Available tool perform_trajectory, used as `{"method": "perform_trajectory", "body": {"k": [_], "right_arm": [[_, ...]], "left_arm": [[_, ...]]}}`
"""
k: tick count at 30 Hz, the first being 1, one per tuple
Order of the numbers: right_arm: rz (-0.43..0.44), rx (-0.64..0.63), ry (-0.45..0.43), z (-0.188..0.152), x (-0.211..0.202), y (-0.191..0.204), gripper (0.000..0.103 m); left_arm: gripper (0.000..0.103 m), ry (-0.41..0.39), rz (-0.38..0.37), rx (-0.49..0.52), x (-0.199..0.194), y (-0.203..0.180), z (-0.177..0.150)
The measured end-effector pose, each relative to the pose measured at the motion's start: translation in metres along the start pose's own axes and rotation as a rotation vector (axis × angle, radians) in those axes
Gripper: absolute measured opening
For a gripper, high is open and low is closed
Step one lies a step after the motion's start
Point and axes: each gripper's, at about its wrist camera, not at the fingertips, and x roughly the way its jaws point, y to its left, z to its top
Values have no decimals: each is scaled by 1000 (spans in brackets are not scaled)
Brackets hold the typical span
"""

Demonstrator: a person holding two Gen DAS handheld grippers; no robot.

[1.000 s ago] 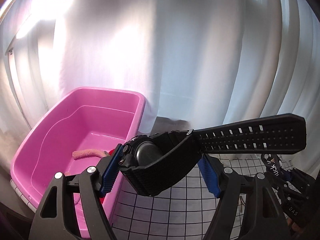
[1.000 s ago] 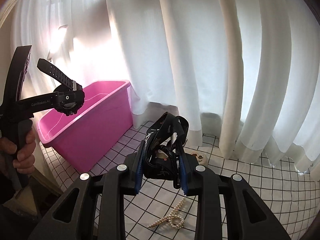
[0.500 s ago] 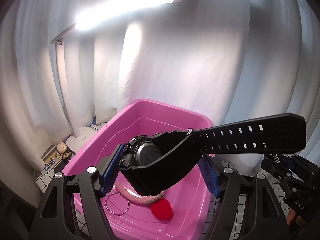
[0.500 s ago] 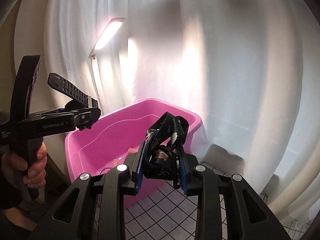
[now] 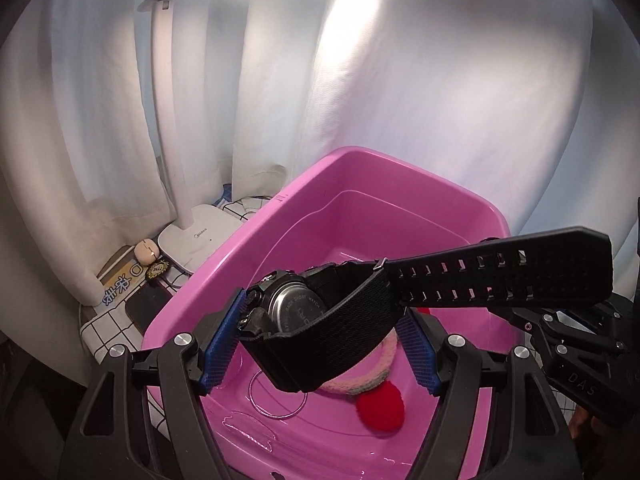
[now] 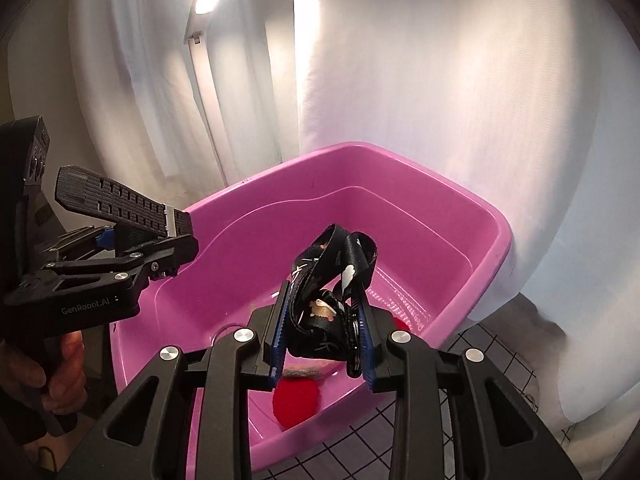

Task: Organize jewelry
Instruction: 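Open the left gripper over the tub while the right gripper releases the lanyard, then withdraw both tools from the tub back over the table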

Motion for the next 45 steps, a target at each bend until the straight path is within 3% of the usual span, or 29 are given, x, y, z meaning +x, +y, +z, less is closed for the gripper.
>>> {"method": "perform_trajectory", "body": {"k": [10,11,13,15,16,26,45], "right_arm": [[-53,52,144,12,49,-7,29],[-66,52,149,13,51,-8,32],[-83,55,155,13,54,-8,45],[-101,49,150,12,54,-9,61],[-112,45,145,13,54,-9,63],[-123,71,120,11,41,-16,63],[-127,109,18,-3,-30,-17,63]], "left_arm": [[73,93,30,9,22,5,-2],[75,83,39,13,21,5,-2],[90,52,55,21,16,6,1],[94,19,64,32,10,7,4],[95,12,71,38,8,7,6],[95,15,96,-1,4,20,5],[95,-25,80,-6,-35,-9,-10]]}}
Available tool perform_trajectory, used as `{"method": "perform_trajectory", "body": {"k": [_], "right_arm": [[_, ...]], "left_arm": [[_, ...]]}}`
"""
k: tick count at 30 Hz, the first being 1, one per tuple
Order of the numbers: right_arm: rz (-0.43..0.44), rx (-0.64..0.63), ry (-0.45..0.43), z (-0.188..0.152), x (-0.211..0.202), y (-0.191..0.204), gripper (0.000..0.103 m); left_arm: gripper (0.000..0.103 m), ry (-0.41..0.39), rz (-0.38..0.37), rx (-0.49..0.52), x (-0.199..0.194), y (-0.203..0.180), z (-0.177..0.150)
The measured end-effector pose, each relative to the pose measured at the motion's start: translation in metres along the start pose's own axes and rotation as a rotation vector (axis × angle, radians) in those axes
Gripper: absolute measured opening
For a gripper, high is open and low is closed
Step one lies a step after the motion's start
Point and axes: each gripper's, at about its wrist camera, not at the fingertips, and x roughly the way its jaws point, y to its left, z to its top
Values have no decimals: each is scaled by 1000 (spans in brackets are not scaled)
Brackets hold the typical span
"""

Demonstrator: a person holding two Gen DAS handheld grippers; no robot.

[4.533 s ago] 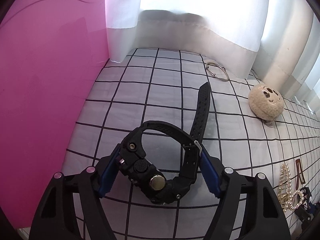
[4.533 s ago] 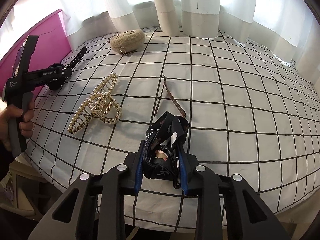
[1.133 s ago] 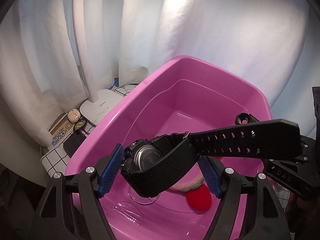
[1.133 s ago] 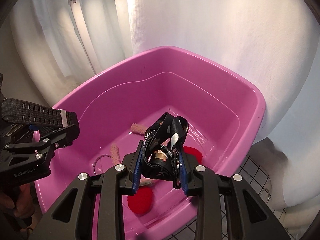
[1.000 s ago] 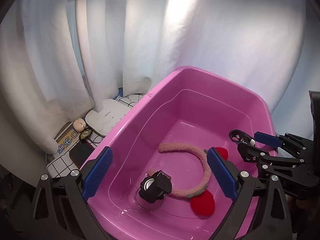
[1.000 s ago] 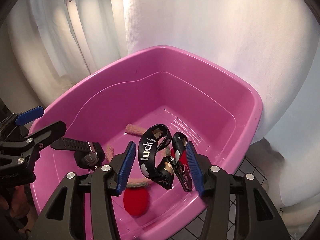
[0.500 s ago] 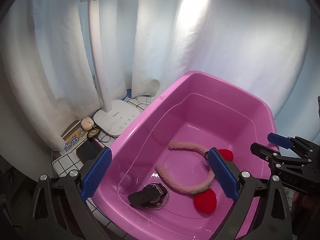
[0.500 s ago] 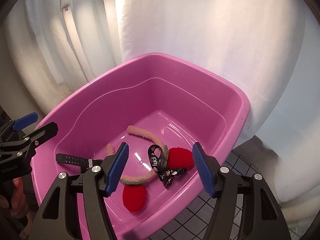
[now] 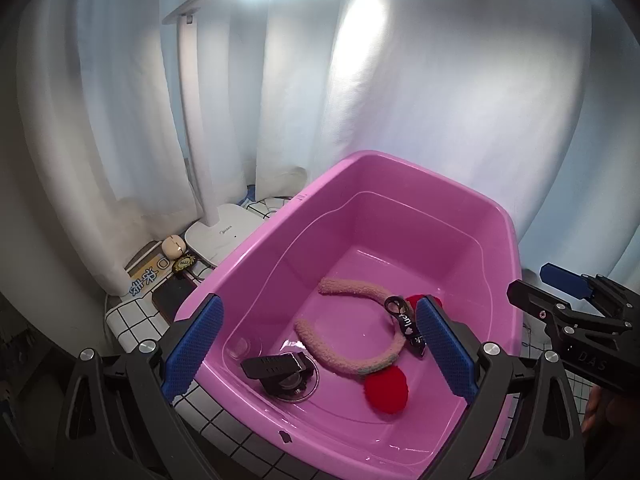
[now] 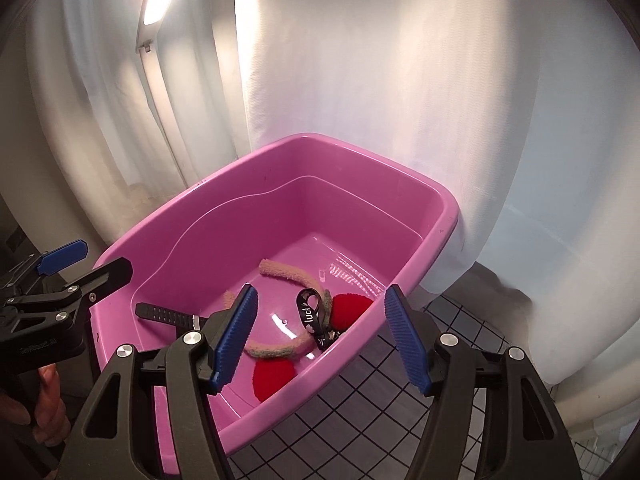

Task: Organize jewelry
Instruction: 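Withdraw both tools from the tub back over the table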

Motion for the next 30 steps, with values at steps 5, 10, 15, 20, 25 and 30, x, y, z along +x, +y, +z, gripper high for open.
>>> {"method": "perform_trajectory", "body": {"k": [5,10,15,20,25,30], "right_arm": [[-14,32,-39,-10,-29,-13,63],[-37,92,-82,-38,-64,-31,66],[-80,178,-87,-83,-95,-60,66],[-168,285,-89,-133,-130,-102,66],[-287,394,-84,-187,-169,-145,66],[-379,504,-47,-243,-195,-181,66]], "left_arm": [[95,-12,-27,1,-16,-13,-4],[96,-28,-77,18,-35,-37,-10],[96,-19,-137,59,-46,-68,-23],[96,6,-204,102,-51,-103,-40],[96,42,-267,153,-54,-135,-62],[96,99,-318,216,-51,-168,-90]]}}
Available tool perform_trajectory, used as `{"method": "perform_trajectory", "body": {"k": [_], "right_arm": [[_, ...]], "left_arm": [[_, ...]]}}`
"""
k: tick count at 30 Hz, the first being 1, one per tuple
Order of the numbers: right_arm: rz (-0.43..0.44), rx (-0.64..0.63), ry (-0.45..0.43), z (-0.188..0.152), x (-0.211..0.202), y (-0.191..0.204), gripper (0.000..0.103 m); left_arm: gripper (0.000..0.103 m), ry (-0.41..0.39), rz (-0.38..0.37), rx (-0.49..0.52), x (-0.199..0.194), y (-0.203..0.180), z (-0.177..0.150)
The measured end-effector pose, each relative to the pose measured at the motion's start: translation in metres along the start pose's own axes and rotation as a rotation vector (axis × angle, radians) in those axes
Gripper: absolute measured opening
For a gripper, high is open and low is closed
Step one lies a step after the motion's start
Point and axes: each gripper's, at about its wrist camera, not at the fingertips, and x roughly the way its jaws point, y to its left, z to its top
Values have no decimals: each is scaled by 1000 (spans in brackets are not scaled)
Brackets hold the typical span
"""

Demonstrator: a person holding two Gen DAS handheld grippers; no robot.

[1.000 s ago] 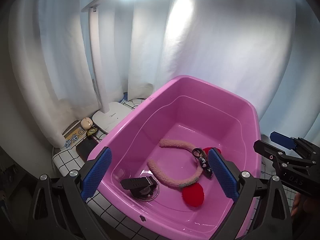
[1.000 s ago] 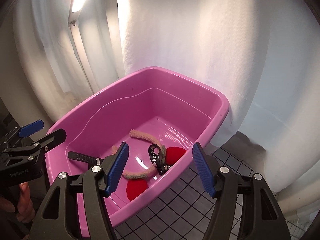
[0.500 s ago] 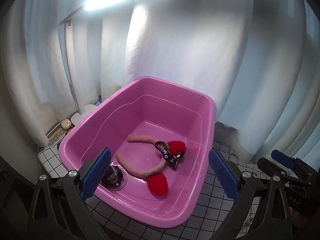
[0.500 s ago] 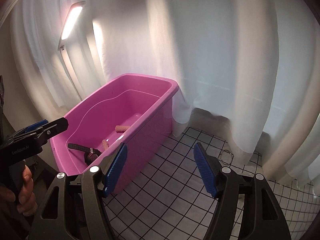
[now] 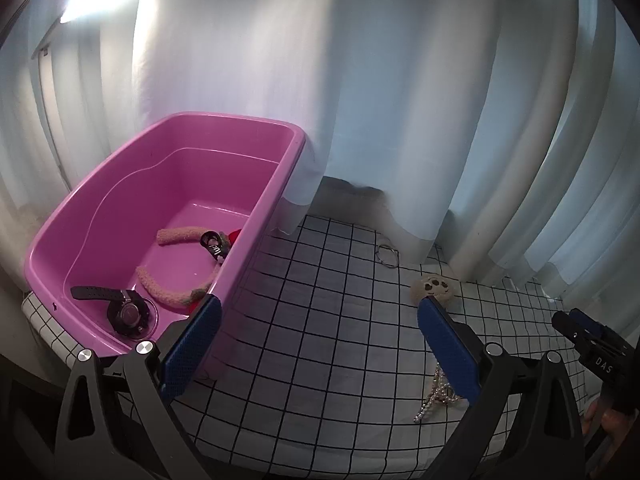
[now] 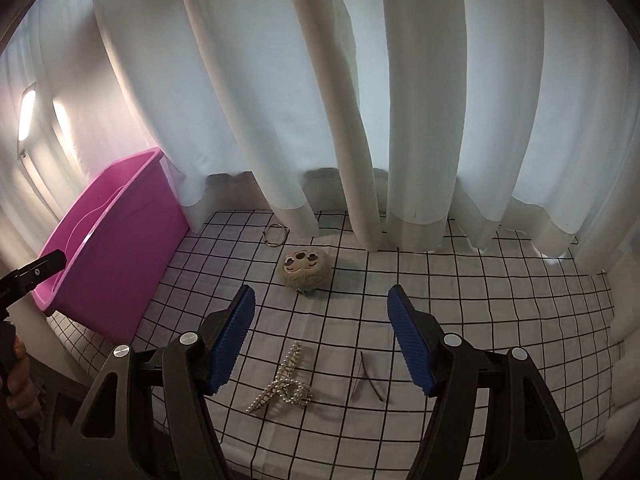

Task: Organize jewelry
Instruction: 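Withdraw both tools from the tub back over the table, then move the left tool to the pearl claw clip while the right tool approaches the brown hairpin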

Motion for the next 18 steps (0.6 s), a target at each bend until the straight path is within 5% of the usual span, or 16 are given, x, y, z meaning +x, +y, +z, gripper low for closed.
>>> {"method": "perform_trajectory", "body": {"k": [7,18], "right_arm": [[-47,74,54,-42,10,-45,66],[21,12,146,-89,59,-45,66]], "left_arm": [[96,96,-61,95,33,-51,-37],[96,216,-72,191,95,-102,-106]]}}
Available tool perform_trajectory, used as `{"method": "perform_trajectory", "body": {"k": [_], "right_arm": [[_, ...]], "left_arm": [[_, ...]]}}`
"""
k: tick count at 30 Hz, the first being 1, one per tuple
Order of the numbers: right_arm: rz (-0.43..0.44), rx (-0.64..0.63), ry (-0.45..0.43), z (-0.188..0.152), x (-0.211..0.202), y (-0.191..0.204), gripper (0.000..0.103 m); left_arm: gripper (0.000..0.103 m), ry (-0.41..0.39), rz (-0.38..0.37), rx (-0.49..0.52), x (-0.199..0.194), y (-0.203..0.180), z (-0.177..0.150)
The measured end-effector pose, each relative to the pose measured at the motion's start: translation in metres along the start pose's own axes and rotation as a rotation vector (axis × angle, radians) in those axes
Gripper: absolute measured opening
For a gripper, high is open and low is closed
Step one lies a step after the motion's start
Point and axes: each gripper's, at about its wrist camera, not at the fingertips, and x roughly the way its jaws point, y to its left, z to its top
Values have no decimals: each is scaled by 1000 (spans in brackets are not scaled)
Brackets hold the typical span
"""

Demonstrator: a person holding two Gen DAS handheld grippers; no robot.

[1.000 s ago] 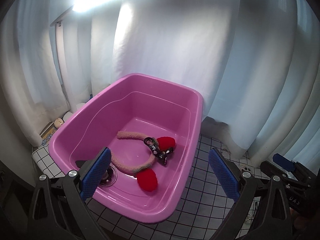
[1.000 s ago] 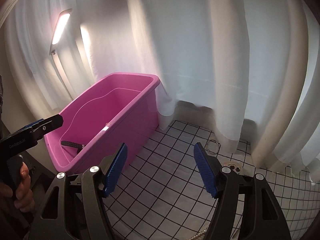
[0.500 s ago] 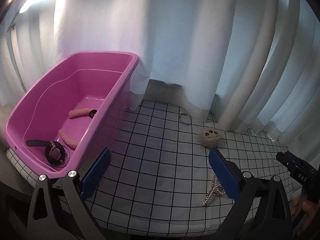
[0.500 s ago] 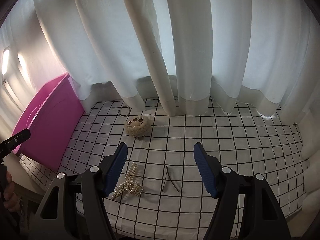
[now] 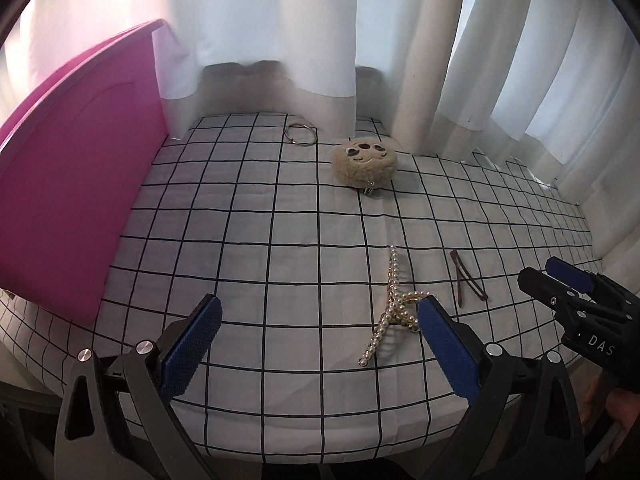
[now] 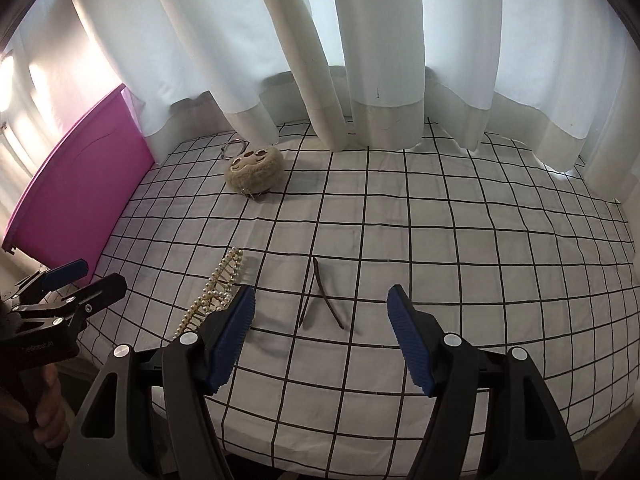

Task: Organize jewelry
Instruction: 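Move the left tool to the pearl claw clip while the right tool approaches the brown hairpin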

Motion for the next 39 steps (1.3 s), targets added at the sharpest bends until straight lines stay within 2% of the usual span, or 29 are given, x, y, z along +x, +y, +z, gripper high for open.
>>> {"method": "perform_trajectory", "body": {"k": [7,17,30,39], "right_arm": [[25,-25,34,-4,35,-5,66],[29,-36,48,-3,57,-15,66],[13,-79,80,0,75,-11,66],[-44,-139,82,-6,84,-6,66]], "left_arm": [[96,16,14,28,29,-17,-16],[96,-11,38,71,49,-31,-23],[96,-59,34,123,46,-35,-27],[96,-54,14,140,49,-40,-31]]}}
